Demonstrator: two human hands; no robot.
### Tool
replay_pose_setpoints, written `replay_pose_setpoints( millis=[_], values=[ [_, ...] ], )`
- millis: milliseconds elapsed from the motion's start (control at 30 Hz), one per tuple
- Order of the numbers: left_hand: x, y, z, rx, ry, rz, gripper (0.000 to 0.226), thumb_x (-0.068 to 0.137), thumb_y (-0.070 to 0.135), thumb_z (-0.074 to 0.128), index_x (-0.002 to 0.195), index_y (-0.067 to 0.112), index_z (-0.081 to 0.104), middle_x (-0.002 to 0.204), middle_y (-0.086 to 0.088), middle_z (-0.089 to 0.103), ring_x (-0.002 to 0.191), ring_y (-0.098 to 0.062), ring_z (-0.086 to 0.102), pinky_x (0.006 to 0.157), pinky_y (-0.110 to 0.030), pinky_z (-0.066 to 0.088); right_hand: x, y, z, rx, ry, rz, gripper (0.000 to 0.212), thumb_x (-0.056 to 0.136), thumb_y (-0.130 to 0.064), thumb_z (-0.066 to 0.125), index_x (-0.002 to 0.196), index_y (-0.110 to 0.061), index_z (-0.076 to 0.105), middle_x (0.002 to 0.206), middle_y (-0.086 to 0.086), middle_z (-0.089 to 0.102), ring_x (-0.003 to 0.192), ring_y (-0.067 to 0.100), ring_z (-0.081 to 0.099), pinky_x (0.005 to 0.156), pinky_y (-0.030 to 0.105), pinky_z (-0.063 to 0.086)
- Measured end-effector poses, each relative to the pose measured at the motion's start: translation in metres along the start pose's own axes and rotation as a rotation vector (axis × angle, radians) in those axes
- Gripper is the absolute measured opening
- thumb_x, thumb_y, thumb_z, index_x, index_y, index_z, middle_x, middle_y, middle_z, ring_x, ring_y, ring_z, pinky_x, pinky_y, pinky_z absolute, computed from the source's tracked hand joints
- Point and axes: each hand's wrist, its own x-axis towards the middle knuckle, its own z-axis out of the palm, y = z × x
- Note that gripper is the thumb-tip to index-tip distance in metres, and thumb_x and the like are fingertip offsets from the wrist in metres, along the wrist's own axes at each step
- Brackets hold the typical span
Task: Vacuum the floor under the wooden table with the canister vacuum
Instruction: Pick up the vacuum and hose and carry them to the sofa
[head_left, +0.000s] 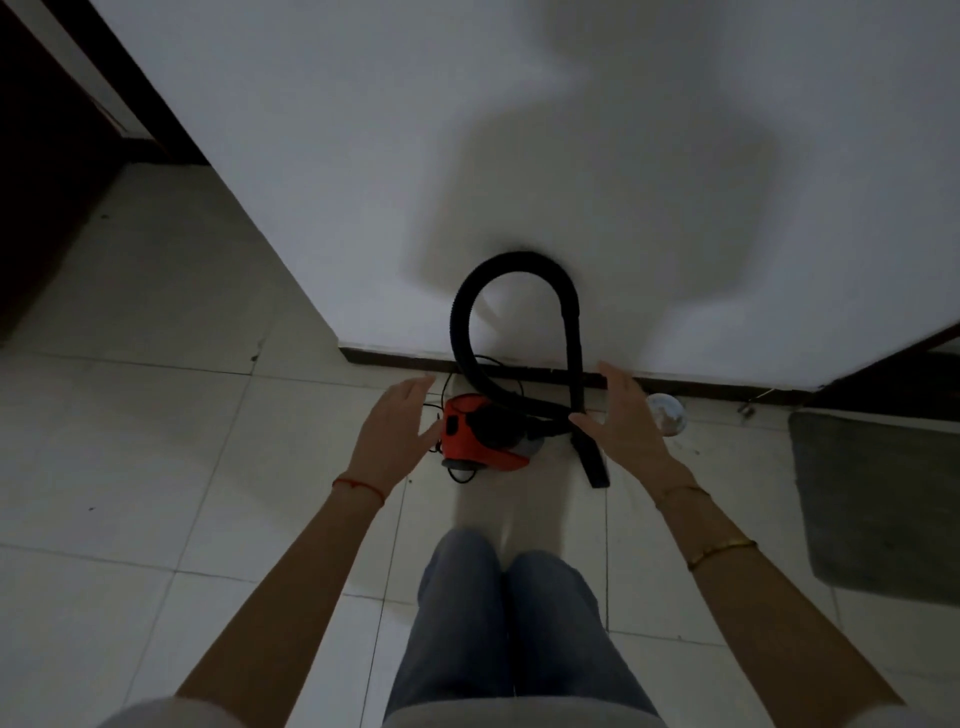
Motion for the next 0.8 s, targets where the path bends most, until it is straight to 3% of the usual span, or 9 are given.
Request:
replay_pose_setpoints(
  millis=[133, 333, 500, 633, 733, 800],
  values=[
    [0.052, -0.041, 0.077, -0.016, -0.095, 0.017, 0.065, 0.089, 0.029, 0.064, 0.145, 0.008, 0.036, 0.143, -0.012, 0.044, 0.132, -0.026, 0.041, 0.110, -0.032, 0.031, 0.046, 0.052, 0.069, -0.027, -0.014, 0.055, 0.105, 0.076, -0.034, 0.077, 0.150, -0.003, 0.009, 0.155, 0.018, 0.018, 0.143, 0.032, 0.018, 0.117, 0.041, 0.016],
    [0.122, -0.104, 0.201, -0.003, -0.185, 0.083, 0.076, 0.085, 0.034, 0.067, 0.147, 0.010, 0.031, 0.144, -0.011, 0.040, 0.131, -0.026, 0.039, 0.108, -0.033, 0.033, 0.110, 0.131, 0.172, -0.115, 0.054, 0.035, 0.130, 0.061, -0.049, 0.083, 0.151, -0.006, 0.001, 0.157, 0.018, 0.012, 0.144, 0.034, 0.016, 0.115, 0.053, 0.023],
    [0.165, -0.145, 0.293, 0.033, -0.144, 0.199, 0.076, 0.081, 0.049, 0.066, 0.143, 0.015, 0.038, 0.138, -0.009, 0.046, 0.124, -0.024, 0.045, 0.101, -0.032, 0.040, 0.155, 0.189, 0.237, -0.138, 0.182, -0.008, 0.134, 0.059, -0.066, 0.075, 0.152, -0.009, -0.003, 0.159, 0.015, 0.003, 0.145, 0.035, 0.011, 0.116, 0.053, 0.016],
    [0.191, -0.164, 0.350, 0.050, -0.111, 0.231, 0.068, 0.086, 0.063, 0.044, 0.138, 0.019, 0.043, 0.136, -0.004, 0.049, 0.123, -0.022, 0.048, 0.101, -0.034, 0.043, 0.184, 0.229, 0.268, -0.213, 0.265, -0.092, 0.134, 0.059, -0.084, 0.053, 0.151, -0.003, -0.001, 0.158, 0.019, 0.003, 0.146, 0.035, 0.007, 0.119, 0.048, 0.010],
    [0.211, -0.171, 0.380, 0.048, -0.106, 0.207, 0.059, 0.094, 0.050, 0.044, 0.140, 0.014, 0.043, 0.138, -0.006, 0.049, 0.124, -0.024, 0.048, 0.101, -0.034, 0.040, 0.203, 0.247, 0.275, -0.169, 0.352, -0.098, 0.128, 0.063, -0.078, 0.053, 0.150, -0.001, 0.001, 0.158, 0.020, 0.006, 0.147, 0.033, 0.007, 0.120, 0.046, 0.009],
    [0.224, -0.172, 0.395, 0.044, -0.107, 0.208, 0.054, 0.096, 0.043, 0.047, 0.140, 0.012, 0.044, 0.138, -0.007, 0.050, 0.124, -0.023, 0.048, 0.102, -0.033, 0.039, 0.214, 0.254, 0.275, -0.080, 0.383, -0.104, 0.125, 0.066, -0.067, 0.066, 0.151, -0.005, -0.002, 0.159, 0.017, 0.003, 0.147, 0.030, 0.006, 0.120, 0.042, 0.009]
  ],
)
